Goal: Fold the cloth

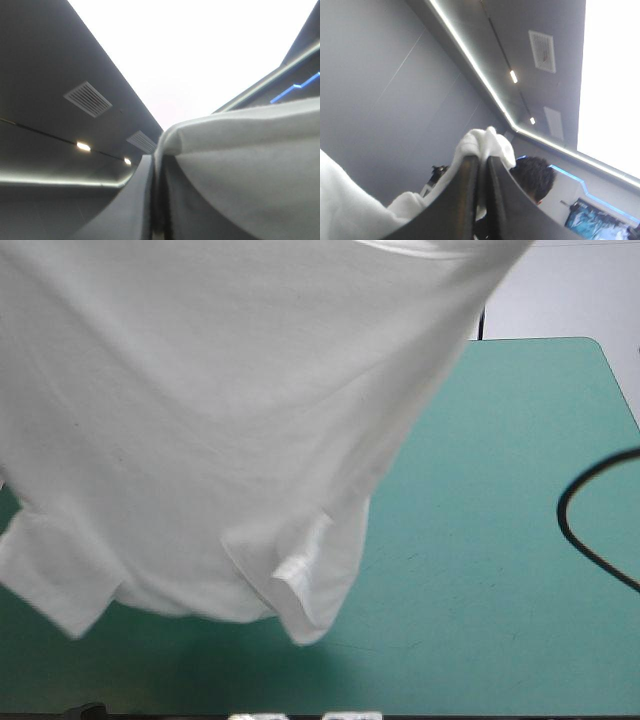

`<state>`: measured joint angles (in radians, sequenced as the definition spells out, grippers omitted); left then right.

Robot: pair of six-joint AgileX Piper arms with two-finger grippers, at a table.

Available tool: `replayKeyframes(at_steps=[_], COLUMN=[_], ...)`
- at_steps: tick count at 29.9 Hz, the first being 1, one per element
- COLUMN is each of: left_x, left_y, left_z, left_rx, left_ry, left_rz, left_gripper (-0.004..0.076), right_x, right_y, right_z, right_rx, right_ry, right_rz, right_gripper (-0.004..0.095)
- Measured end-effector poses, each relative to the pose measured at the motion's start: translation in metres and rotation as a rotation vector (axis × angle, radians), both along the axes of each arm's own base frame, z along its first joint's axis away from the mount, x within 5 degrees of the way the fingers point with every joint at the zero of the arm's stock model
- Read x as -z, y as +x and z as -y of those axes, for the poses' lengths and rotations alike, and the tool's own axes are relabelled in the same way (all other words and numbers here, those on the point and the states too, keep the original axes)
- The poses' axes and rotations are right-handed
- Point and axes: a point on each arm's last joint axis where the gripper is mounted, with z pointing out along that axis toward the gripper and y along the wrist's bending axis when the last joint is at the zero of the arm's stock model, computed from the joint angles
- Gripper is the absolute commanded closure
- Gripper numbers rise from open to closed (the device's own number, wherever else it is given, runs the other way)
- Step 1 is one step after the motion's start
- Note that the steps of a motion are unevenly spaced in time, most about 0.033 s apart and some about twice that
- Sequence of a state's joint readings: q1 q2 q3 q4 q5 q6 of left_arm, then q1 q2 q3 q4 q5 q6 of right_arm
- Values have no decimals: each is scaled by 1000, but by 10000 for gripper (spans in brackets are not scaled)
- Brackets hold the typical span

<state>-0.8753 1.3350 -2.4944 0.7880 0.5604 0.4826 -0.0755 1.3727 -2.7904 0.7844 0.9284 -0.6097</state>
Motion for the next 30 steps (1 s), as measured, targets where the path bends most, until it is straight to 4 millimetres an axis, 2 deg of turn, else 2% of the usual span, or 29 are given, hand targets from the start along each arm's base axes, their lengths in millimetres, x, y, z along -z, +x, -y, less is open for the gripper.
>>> replayKeyframes(at_steps=[3, 7, 11, 14, 17, 20, 23, 24, 26, 27, 29, 30], left_x=[-5, -4, 4, 19, 39, 64, 96, 113, 137, 154, 178, 187], left_y=[-7, -7, 2, 20, 45, 77, 117, 136, 167, 189, 218, 232], left_z=[-4, -8, -6, 2, 18, 45, 70, 77, 75, 69, 58, 46], left_rx=[-5, -14, -9, -38, -106, -173, -203, -200, -194, -185, -139, -106], left_ry=[-7, -9, -25, -38, -47, -25, -7, -6, -39, -75, -158, -228], left_rz=[57, 38, -95, -270, -432, -553, -640, -681, -727, -755, -810, -829], left_gripper=[741, 741, 741, 741, 741, 741, 741, 740, 739, 737, 737, 737], right_x=[-3, -4, 0, 6, 18, 35, 53, 58, 66, 71, 81, 88], right_y=[-21, -28, -11, 16, 57, 104, 144, 156, 172, 180, 196, 206], right_z=[1, 2, 3, 6, 10, 15, 19, 20, 22, 23, 25, 26], right_rx=[32, 49, 59, 81, 113, 138, 153, 156, 165, 171, 185, 188], right_ry=[15, 16, 10, 0, -14, -39, -56, -58, -63, -67, -75, -76], right_rz=[65, 82, 5, -105, -262, -434, -573, -611, -659, -685, -742, -776], right_gripper=[908, 908, 908, 908, 908, 908, 907, 907, 908, 908, 908, 908])
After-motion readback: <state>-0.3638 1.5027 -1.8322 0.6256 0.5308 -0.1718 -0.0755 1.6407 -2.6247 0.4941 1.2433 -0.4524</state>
